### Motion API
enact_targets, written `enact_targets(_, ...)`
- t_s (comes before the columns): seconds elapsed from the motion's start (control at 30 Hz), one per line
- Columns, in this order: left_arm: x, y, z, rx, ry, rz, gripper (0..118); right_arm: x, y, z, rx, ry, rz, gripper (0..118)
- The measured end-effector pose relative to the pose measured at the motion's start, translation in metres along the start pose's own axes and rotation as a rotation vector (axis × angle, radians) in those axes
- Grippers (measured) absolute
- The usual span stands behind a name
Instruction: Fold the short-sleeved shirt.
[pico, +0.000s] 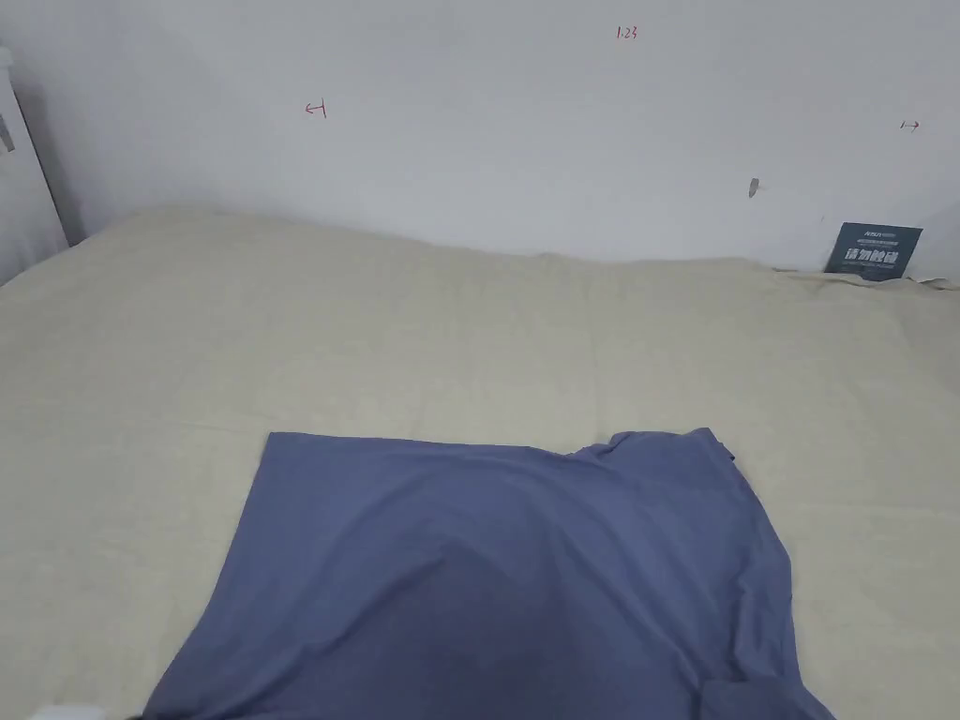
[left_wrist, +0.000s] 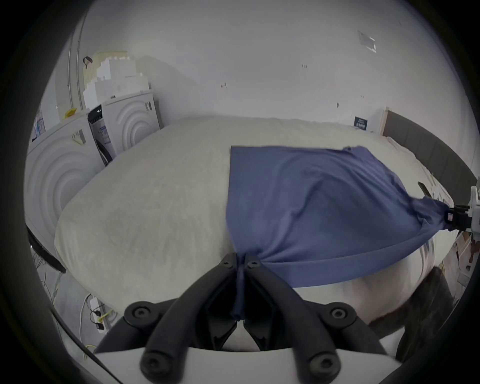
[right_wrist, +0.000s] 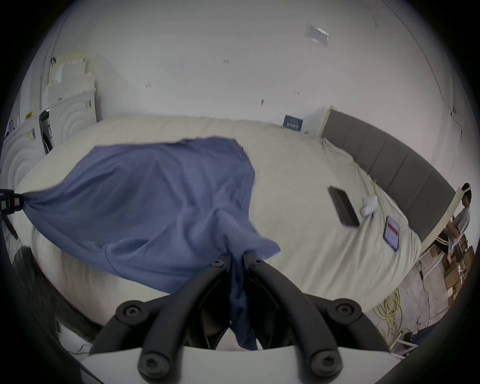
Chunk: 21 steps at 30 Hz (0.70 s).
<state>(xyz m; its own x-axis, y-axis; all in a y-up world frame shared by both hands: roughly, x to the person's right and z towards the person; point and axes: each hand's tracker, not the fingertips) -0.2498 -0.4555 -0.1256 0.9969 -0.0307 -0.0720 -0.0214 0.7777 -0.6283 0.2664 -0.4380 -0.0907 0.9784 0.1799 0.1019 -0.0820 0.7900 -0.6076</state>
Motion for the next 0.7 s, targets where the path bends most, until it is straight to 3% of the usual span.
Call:
enact_targets(0.27,0.006,0.097,-0.073,0.043,-0.009,-0.006,0,-0.003,0.089,-0.082,0.087,0.014,-0.018,6)
enact_targets(0.47,0.013,0.131,-0.142,-0.075,-0.016,0.020,0,-0.012,0.126,-0.167,-0.021,0.045,-0.005,6)
enact_targets(0.6,0.019,0.130,-0.190,-0.176,-0.013,0.031,0,-0.020,0.122,-0.217,-0.115,0.046,-0.006,6)
enact_targets(0.7,0.024,0.124,-0.214,-0.223,-0.002,0.016,0,-0.029,0.115,-0.240,-0.164,0.045,0.036,6)
